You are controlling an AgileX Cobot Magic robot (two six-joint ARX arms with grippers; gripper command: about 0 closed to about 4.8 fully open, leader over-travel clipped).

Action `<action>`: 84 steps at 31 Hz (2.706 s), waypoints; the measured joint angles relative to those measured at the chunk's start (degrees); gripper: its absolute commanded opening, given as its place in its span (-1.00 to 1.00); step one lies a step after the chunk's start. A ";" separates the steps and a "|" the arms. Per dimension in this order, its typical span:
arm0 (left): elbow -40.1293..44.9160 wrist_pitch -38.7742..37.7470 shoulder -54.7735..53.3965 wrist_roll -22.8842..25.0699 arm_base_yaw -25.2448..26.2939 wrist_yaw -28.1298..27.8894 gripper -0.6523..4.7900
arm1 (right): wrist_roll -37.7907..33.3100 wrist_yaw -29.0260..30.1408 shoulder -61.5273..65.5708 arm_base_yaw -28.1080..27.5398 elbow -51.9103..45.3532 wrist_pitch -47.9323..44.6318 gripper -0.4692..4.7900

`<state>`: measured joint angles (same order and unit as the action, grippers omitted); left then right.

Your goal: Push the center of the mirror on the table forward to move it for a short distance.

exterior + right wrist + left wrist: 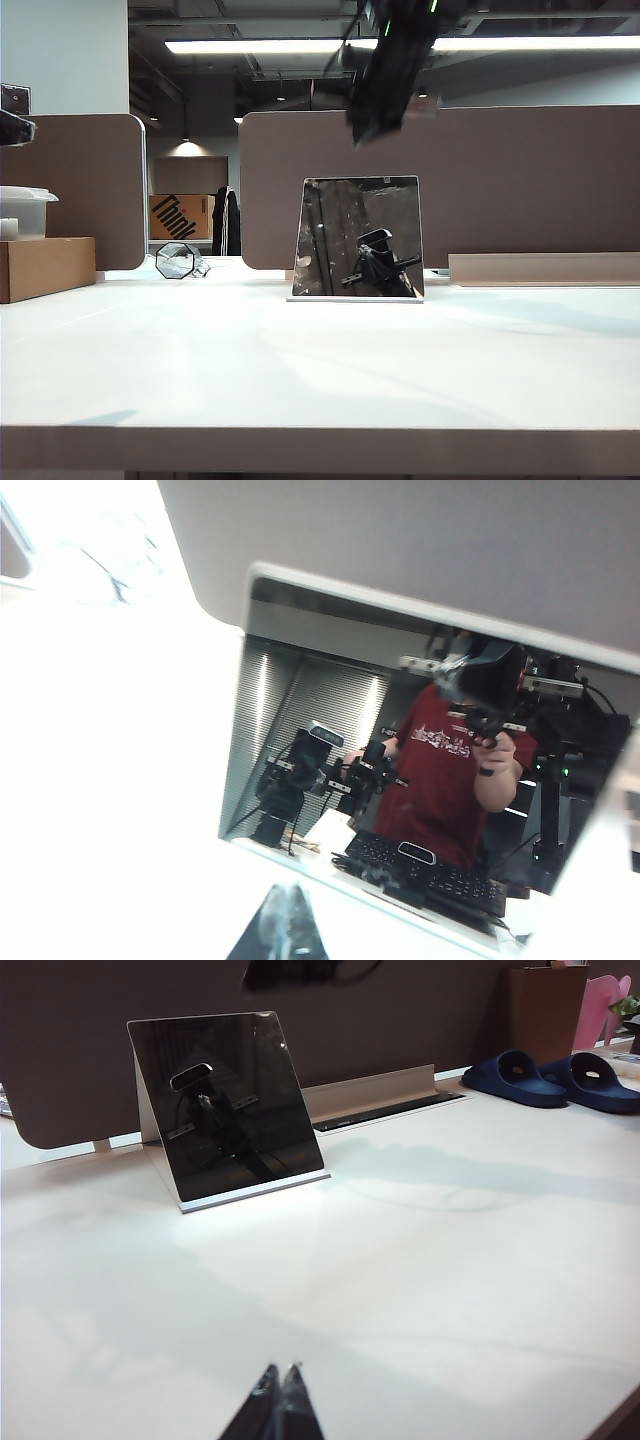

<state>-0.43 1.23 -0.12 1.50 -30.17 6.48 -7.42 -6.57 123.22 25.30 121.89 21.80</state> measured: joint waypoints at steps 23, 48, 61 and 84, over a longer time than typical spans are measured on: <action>0.00 -0.02 0.00 0.00 35.74 1.01 -0.78 | 5.03 3.63 -51.87 0.13 0.24 29.31 -0.84; 0.00 -0.04 0.00 0.00 34.99 1.03 -0.78 | 7.06 3.37 -105.96 0.04 -58.86 17.97 -0.84; 0.00 -0.02 0.00 0.00 32.50 1.05 -0.78 | 7.06 4.59 -114.92 0.09 -86.14 -1.55 -0.84; 0.00 -0.02 0.00 0.00 32.63 1.03 -0.78 | 9.94 1.73 -114.84 0.04 -91.67 9.18 -0.82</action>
<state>-0.43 1.21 -0.12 1.50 2.46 7.51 2.52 -4.84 8.38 25.34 30.22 30.98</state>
